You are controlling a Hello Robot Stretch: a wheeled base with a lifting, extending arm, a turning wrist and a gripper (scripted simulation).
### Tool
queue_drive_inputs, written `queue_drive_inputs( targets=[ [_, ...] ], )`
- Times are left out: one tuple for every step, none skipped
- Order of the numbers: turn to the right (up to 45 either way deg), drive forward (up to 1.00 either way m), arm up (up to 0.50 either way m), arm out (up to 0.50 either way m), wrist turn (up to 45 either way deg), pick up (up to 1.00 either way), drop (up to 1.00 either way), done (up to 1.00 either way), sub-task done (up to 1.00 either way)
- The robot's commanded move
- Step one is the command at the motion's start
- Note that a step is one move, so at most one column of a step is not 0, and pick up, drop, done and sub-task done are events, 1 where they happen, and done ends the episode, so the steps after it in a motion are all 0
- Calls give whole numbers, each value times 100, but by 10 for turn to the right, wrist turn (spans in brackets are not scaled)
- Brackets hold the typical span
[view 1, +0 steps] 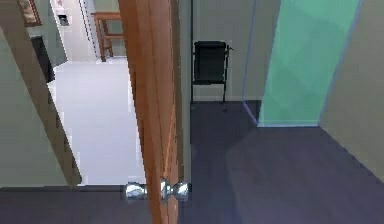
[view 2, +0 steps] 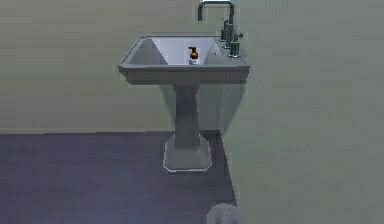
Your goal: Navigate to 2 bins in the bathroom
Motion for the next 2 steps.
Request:
queue_drive_inputs(
  targets=[
    [0, 5, 0, 0, 0, 0, 0, 0, 0],
    [450, 0, 0, 0, 0, 0, 0, 0, 0]
  ],
)
